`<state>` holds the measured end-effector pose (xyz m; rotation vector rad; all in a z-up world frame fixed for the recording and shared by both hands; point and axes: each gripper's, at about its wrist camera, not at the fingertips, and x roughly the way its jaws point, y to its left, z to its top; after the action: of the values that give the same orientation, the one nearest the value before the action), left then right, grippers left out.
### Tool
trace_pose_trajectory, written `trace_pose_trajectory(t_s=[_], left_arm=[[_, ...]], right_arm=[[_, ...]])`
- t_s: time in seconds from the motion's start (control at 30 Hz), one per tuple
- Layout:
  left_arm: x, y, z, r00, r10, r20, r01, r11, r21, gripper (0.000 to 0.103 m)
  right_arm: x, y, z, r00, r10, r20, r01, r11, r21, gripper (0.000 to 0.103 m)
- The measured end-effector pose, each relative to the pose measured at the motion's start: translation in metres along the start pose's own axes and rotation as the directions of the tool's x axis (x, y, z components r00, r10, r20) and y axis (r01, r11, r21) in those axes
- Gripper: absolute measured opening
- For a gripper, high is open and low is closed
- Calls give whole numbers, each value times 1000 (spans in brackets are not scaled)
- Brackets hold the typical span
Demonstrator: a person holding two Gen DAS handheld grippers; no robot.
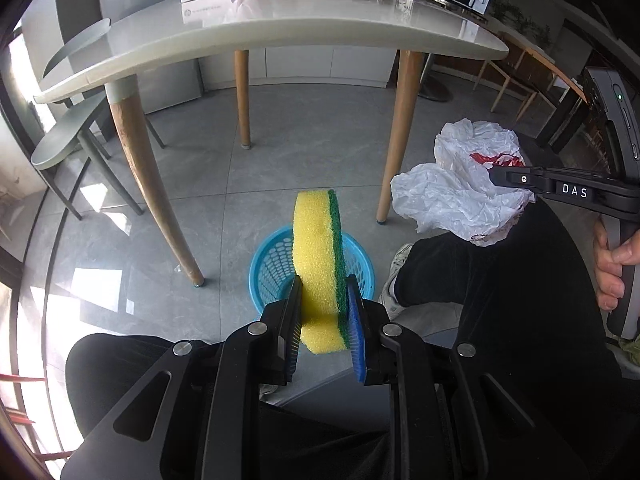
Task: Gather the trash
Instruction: 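Carry the sponge and white bag down over the blue wastebasket with both tools, then open both tools to drop the sponge and white bag into the basket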
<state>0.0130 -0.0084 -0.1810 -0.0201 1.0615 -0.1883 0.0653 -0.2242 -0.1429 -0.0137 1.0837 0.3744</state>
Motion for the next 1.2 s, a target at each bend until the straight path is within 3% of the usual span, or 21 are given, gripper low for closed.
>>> trace_pose_trajectory(t_s=[0.07, 0.17, 0.33, 0.53, 0.77, 1.03, 1.2], left_arm=[[15, 6, 1, 1000, -2, -26, 1, 1000, -25, 20], [47, 19, 6, 996, -12, -85, 5, 996, -87, 20], [93, 37, 10, 986, -45, -160, 14, 982, -188, 20], [124, 37, 12, 980, 1, -201, -39, 982, -186, 20], [166, 49, 13, 962, -43, -269, -31, 963, -266, 20], [214, 56, 19, 940, -4, -342, -82, 969, -235, 20], [243, 68, 20, 923, -36, -382, -69, 964, -258, 20]], right_arm=[[17, 3, 2, 1000, 7, -24, -7, 1000, 3, 8], [43, 12, 5, 997, -51, -55, 49, 998, -35, 8], [88, 21, 5, 991, -52, -122, 47, 998, -45, 8], [137, 24, 4, 978, -66, -198, 58, 997, -48, 8], [196, 25, 2, 956, -53, -288, 48, 999, -24, 8], [255, 24, -3, 923, -51, -381, 46, 999, -23, 8], [281, 22, -6, 901, -44, -432, 36, 999, -28, 8]])
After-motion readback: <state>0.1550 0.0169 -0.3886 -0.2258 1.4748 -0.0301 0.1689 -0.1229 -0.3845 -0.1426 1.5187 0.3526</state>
